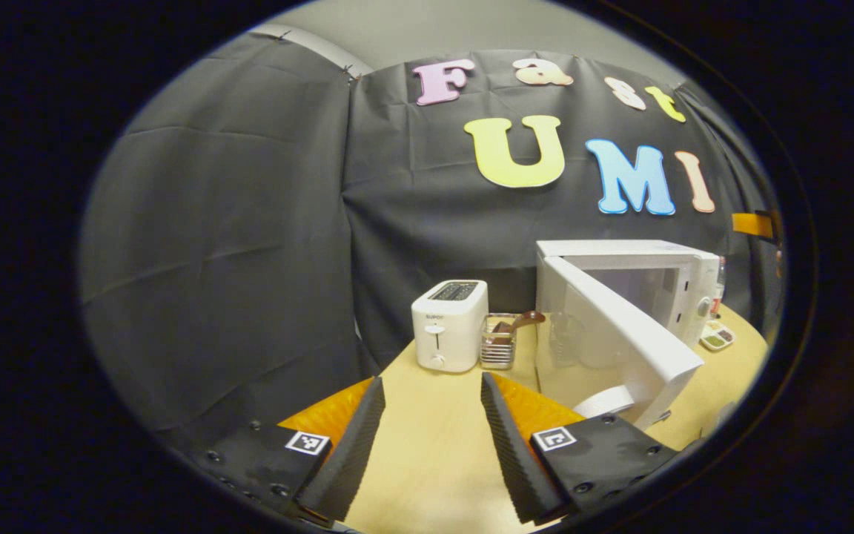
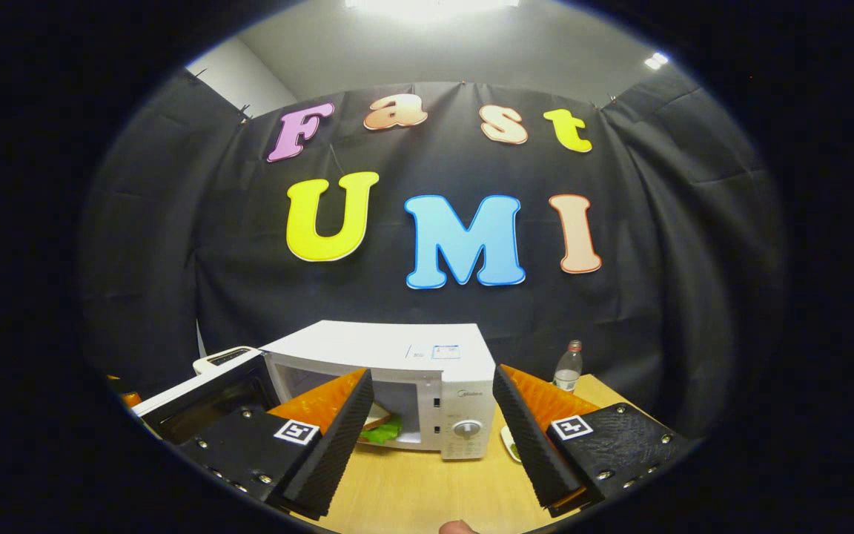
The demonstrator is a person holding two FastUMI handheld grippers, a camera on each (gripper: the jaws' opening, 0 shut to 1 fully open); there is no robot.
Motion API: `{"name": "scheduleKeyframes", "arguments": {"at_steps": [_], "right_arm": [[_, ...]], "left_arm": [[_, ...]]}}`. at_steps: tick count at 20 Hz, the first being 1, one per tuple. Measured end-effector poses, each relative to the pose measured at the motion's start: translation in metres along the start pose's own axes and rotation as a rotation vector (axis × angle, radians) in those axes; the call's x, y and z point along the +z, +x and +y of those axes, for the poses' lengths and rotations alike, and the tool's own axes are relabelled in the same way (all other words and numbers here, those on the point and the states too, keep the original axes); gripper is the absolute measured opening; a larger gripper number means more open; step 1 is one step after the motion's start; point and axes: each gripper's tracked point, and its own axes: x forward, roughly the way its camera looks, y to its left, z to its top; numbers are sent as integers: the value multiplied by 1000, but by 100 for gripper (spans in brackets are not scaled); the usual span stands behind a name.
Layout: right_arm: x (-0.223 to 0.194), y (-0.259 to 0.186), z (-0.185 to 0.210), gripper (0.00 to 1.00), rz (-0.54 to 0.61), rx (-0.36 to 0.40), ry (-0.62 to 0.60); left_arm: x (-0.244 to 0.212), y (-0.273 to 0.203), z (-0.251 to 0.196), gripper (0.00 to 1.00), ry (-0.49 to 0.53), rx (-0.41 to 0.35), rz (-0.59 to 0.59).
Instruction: Open the microwave oven with the left hand, put the food in, and close the microwave oven.
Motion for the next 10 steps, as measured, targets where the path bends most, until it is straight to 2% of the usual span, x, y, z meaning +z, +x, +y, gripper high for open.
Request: {"name": "scheduleKeyframes", "arguments": {"at_steps": [5,7,9,10], "right_arm": [[11,-31,-55,98,-24,-37,-28],[10,-41,-72,97,-18,-42,-28],[10,-53,-89,98,-15,-47,-45],[11,-59,-97,97,-19,-50,-61]], "left_arm": [[-6,-5,-29,51,-19,-36,11],[-4,-5,-29,36,-15,3,-8],[-6,-10,-48,14,-14,-22,7],[-5,-12,-57,16,-1,-29,2]]}}
